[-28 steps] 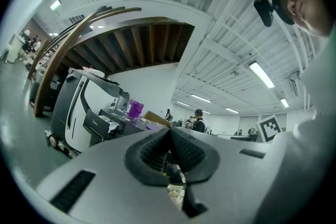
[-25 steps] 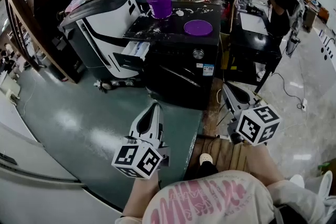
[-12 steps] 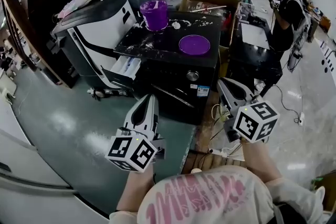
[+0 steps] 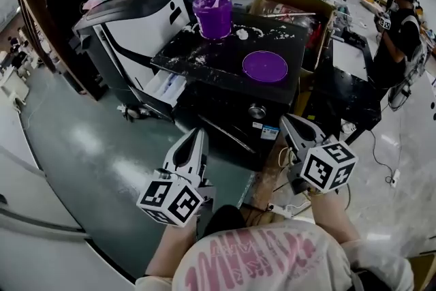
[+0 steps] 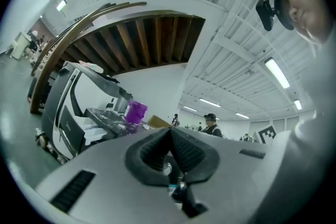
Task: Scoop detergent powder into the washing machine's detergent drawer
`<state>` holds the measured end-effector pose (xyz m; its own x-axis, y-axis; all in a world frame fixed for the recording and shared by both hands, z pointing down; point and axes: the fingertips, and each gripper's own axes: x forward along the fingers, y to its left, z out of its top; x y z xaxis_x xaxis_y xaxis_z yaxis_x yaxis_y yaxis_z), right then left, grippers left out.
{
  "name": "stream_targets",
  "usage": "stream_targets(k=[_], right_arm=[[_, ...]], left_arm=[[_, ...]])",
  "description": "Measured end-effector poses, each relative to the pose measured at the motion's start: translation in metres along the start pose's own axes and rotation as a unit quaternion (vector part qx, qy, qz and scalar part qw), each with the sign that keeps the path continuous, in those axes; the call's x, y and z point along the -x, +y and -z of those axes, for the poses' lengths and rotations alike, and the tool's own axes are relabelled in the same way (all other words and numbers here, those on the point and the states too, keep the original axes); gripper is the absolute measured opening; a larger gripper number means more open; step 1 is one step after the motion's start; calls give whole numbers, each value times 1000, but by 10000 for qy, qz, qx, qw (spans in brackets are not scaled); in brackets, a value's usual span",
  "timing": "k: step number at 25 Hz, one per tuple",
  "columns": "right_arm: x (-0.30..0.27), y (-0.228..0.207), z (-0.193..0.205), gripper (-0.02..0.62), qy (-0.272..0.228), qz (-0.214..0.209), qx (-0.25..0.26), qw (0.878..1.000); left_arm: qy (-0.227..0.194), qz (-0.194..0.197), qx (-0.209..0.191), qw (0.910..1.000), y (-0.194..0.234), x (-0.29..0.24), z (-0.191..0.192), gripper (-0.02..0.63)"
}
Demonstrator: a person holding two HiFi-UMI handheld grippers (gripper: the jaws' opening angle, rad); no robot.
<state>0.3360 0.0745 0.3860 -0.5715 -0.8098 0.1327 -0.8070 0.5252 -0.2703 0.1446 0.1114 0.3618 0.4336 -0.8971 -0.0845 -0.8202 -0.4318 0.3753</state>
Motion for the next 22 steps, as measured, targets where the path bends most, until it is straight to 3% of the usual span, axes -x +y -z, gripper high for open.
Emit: stream_targets(k=[4, 9, 15, 22], right_arm=[[-23, 7, 18, -1, 335, -223, -137, 9991], [-60, 8, 30, 0, 603, -372, -266, 9971], [-124, 4, 23, -2, 676, -326, -492, 9960], [-207, 21, -22, 0, 625, -196, -488, 9967]], left_arm=[[194, -275, 111, 9994, 20, -1, 4, 3], [423, -583, -61, 9974, 47, -18, 9, 3], [117, -274, 257, 9992, 93, -50, -17, 3], [264, 112, 150, 9995, 150, -98, -73, 3]])
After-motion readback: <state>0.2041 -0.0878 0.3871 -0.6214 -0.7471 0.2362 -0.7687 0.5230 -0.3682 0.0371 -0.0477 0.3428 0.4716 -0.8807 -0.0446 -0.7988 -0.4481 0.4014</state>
